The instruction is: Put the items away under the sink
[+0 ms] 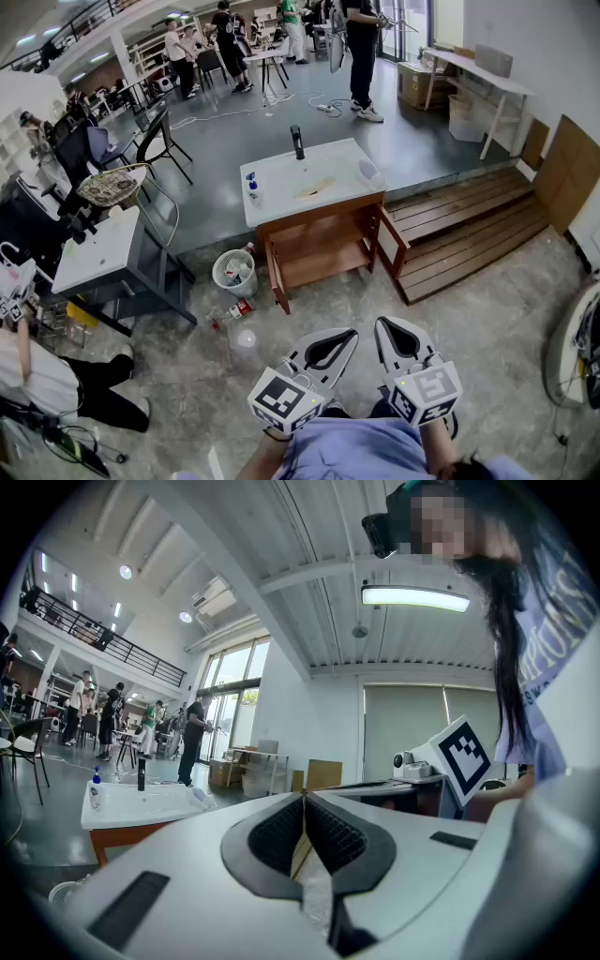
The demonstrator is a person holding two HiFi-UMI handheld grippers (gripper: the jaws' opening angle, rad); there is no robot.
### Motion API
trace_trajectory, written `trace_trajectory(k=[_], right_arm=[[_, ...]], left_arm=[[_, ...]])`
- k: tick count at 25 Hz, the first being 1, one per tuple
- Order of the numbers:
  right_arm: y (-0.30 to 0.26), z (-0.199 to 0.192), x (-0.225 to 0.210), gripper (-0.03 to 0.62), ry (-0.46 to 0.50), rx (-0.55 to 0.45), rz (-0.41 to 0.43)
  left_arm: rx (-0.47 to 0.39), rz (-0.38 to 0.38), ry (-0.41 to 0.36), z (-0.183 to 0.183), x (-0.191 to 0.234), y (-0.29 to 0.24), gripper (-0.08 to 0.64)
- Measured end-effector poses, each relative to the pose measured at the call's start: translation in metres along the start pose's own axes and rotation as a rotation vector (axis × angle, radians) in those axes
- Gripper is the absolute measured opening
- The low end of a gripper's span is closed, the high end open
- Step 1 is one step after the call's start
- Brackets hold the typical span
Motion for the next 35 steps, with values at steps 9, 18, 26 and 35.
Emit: trace_trajectory(k=[9,18,26,35], right_arm=[[-0.005,-0.007,0.000,0.009,-0.035,-0.002,-0.007],[0.003,-0.003,-0.004,0.009,-0.042,-0.004,-0.052],[-0.007,-0.011,-0.016,0.009,-0.048,0.034,-0.058],[-0.044,-0.031,-0.056,0.009,-0.068,0.114,-0.020]], left_arm=[[0.039,0.001,0.002,-0.010,0.005,0.005,0.017],[0.036,0.003,0.034,-0.012,0.010,0.005,0.017],[0.056,-0.001,0.063,-0.023,0.017,-0.006,0.017],[0.096,0.052,0.119,-0.038,0.052,-0.036,0.017]])
Point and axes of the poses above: the fingertips, and each gripper's own axes: y backward along the fingers, x to its left, z out of its top, the point moved 2 cm from there along y, backward along the fingers
